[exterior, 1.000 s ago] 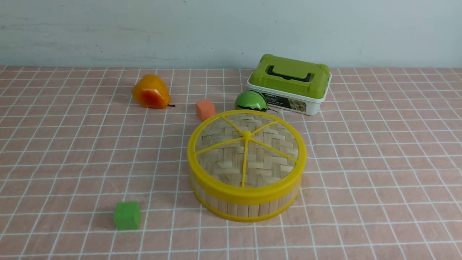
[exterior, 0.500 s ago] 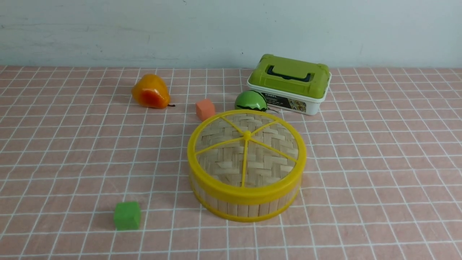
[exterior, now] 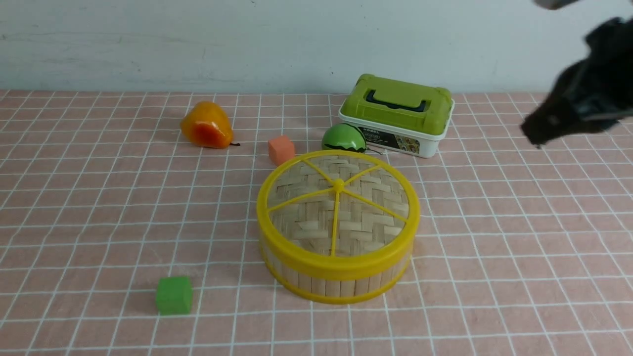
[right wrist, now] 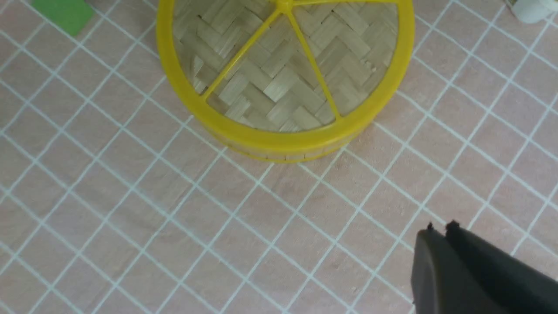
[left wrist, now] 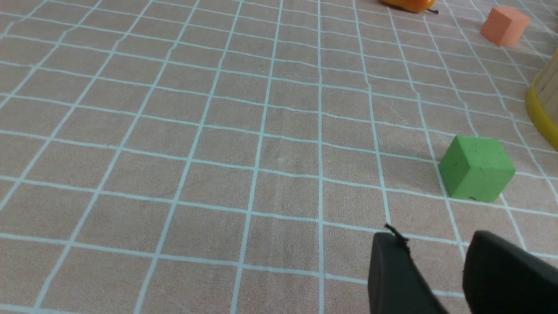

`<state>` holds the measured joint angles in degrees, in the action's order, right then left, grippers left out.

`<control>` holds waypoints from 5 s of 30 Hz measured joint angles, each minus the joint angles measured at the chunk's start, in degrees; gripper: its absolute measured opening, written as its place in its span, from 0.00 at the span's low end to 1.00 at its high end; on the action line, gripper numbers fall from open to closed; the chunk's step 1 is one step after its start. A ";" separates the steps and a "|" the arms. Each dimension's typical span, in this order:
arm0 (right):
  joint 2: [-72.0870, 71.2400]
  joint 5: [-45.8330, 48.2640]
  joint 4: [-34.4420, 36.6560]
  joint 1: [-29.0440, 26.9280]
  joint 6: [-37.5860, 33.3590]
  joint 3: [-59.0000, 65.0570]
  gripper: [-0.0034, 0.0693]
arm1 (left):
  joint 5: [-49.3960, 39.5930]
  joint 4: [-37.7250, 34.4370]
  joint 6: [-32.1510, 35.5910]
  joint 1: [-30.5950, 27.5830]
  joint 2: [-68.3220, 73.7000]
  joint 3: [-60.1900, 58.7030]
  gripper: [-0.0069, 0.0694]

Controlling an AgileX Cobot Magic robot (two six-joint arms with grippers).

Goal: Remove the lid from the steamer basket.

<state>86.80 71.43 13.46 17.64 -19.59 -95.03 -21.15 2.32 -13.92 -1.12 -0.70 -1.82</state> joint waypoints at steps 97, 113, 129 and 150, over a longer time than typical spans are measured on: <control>25.94 -20.76 -3.79 -14.21 10.16 7.05 0.27 | 0.00 0.00 0.00 0.00 0.00 0.00 0.40; 5.41 -8.86 -3.12 -14.21 10.11 4.58 0.38 | 0.00 0.00 0.00 0.00 0.00 0.00 0.40; -40.40 -15.99 1.00 -14.21 8.11 27.56 0.05 | 0.00 0.00 0.00 0.00 0.00 0.00 0.40; -56.71 -14.89 3.46 -14.21 7.94 45.72 0.04 | 0.00 0.00 0.00 0.00 0.00 0.00 0.40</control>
<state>30.09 56.53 16.92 3.42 -11.65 -49.31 -21.15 2.32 -13.92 -1.12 -0.70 -1.82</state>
